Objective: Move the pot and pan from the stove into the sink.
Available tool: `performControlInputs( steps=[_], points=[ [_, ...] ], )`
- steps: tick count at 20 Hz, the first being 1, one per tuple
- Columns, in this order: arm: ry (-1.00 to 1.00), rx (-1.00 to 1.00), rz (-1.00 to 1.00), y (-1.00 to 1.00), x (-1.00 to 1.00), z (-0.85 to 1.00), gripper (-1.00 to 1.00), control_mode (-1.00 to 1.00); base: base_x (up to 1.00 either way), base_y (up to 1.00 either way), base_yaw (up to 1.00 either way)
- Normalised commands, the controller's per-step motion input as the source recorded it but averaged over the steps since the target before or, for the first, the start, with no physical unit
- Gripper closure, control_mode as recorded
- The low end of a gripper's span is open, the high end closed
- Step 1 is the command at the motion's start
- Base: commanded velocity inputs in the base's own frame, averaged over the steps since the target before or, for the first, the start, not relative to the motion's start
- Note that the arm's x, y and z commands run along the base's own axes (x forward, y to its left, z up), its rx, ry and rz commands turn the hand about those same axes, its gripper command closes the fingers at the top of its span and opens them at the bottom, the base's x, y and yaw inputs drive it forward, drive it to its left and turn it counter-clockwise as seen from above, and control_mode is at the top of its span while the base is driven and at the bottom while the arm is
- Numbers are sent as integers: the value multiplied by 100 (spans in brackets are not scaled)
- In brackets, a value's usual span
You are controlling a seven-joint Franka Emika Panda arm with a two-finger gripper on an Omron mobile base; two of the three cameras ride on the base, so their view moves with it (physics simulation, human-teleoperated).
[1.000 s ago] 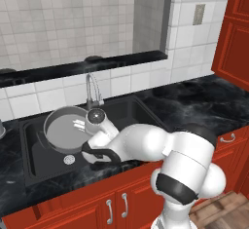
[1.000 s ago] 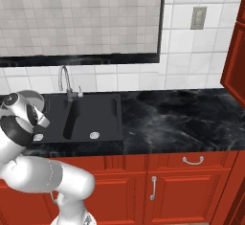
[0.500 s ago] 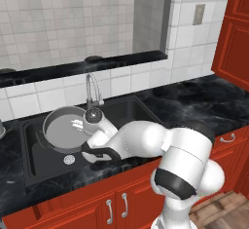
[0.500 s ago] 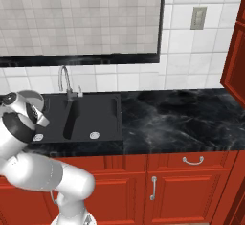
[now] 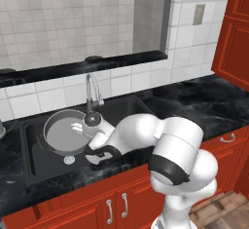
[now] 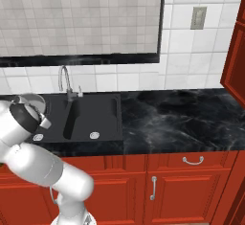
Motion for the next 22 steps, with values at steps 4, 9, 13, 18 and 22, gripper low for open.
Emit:
performControlInputs(
  steps=[4, 9, 13, 18, 22],
  points=[
    [0, -3, 0, 11, 18, -20, 100, -100, 0, 0, 0],
    [0, -3, 0, 15, 22, -19, 100, -100, 0, 0, 0],
    [0, -2, 0, 19, 27, -18, 100, -100, 0, 0, 0],
    [0, -3, 0, 27, 23, -30, 100, -100, 0, 0, 0],
    [-2, -5, 0, 30, 19, -43, 100, -100, 0, 0, 0]
  ],
)
